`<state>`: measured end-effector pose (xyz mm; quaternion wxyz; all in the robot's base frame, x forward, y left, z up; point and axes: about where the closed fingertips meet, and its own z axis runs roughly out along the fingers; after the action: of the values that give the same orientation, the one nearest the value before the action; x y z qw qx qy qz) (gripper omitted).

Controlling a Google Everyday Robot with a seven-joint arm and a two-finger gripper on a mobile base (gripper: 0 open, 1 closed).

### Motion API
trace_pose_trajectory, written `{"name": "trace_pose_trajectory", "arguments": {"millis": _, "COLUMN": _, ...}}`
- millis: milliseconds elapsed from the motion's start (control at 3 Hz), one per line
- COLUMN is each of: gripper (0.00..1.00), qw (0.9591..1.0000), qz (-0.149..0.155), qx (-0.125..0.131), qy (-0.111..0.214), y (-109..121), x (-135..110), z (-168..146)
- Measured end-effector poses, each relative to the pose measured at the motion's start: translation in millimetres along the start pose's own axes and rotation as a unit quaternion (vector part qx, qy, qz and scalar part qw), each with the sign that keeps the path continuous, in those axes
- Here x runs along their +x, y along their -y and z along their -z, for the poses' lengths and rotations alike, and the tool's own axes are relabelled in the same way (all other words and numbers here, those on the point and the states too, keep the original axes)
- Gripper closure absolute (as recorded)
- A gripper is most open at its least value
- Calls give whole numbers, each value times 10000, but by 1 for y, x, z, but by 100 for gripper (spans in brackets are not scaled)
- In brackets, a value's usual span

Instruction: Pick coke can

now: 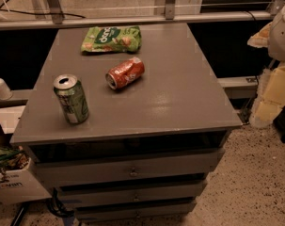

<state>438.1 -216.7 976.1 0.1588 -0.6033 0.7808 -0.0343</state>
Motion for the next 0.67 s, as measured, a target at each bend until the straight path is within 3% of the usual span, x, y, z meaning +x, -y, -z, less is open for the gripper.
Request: {"name": "trace_pose_trajectory", "arguments": {"millis": 667, "gripper": 0, "qw": 10000, "qz": -11, "qx": 15, "qy": 15, "y": 0, "x": 0, "z": 0}}
